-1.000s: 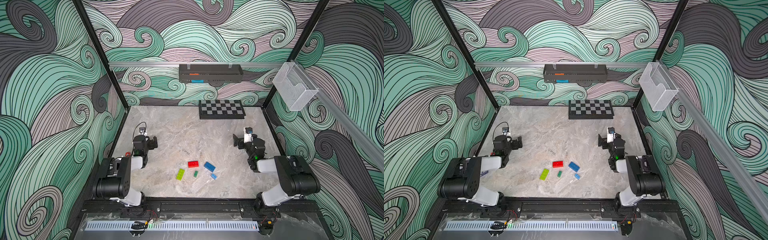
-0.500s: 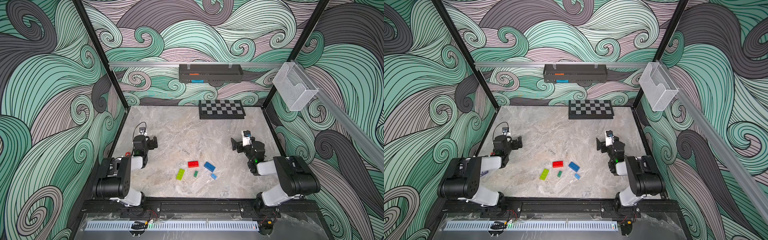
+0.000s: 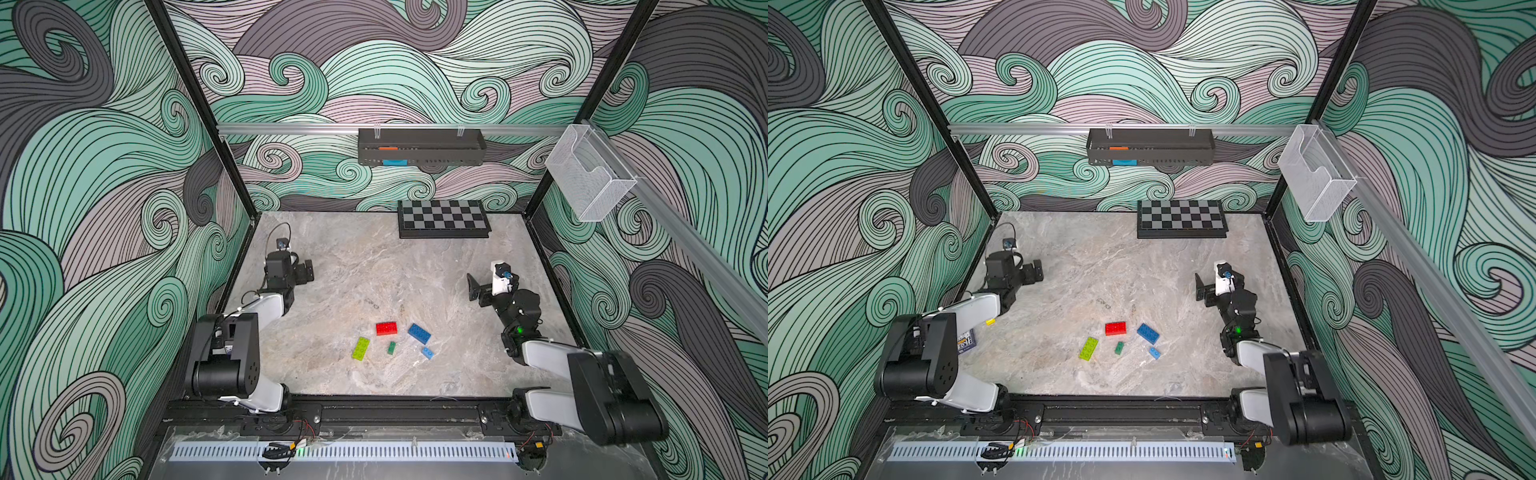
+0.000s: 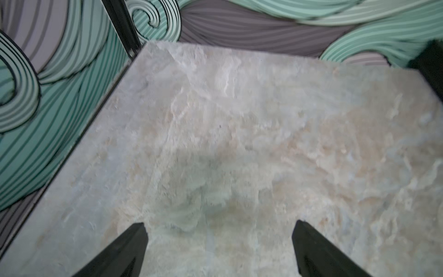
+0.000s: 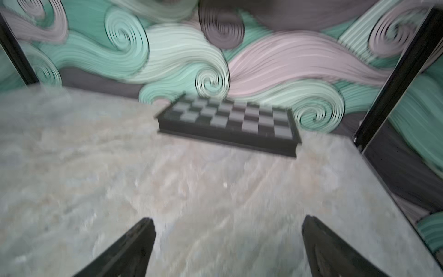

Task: Assemble the number 5 with lego
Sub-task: Move the lego brick at the center of the board.

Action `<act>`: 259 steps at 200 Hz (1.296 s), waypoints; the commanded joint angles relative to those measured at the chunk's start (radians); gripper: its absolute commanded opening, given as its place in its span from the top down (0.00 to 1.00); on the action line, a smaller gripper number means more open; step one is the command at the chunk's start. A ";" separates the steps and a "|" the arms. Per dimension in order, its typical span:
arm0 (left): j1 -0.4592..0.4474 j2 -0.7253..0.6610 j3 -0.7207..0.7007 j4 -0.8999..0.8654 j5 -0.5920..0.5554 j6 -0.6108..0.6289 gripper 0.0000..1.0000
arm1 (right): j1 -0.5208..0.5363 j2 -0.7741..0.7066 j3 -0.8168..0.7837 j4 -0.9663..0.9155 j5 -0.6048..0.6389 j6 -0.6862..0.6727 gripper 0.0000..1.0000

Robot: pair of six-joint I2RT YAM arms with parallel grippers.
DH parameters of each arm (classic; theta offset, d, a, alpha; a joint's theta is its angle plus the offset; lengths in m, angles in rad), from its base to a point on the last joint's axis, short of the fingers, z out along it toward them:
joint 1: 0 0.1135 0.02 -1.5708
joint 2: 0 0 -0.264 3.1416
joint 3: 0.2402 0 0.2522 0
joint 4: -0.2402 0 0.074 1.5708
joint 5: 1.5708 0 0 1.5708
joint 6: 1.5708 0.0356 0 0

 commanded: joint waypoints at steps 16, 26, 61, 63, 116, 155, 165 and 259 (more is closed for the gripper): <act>0.010 -0.113 0.104 -0.328 0.056 -0.172 0.01 | 0.009 -0.203 0.059 -0.263 -0.018 0.169 0.01; 0.015 -0.130 0.124 -0.382 0.078 -0.261 0.01 | 0.008 -0.250 0.107 -0.396 -0.049 0.209 0.01; 0.062 -0.142 0.162 -0.484 0.414 -0.430 0.01 | -0.047 -0.409 0.120 -0.507 -0.323 0.614 0.01; 0.062 -0.142 0.164 -0.488 0.432 -0.429 0.01 | -0.056 -0.420 0.101 -0.481 -0.322 0.653 0.01; -0.028 -0.203 0.143 -0.688 0.580 -0.405 0.16 | -0.084 -0.341 0.229 -0.668 -0.541 0.794 0.01; -0.159 -0.279 0.068 -0.815 0.641 -0.395 0.28 | 0.004 -0.326 0.331 -0.999 -0.605 0.646 0.02; -0.205 -0.296 0.047 -0.836 0.638 -0.387 0.29 | 0.046 -0.343 0.350 -1.086 -0.576 0.613 0.06; -0.480 -0.357 -0.083 -0.804 0.581 -0.525 0.36 | 0.491 -0.215 0.439 -1.607 -0.243 0.456 0.39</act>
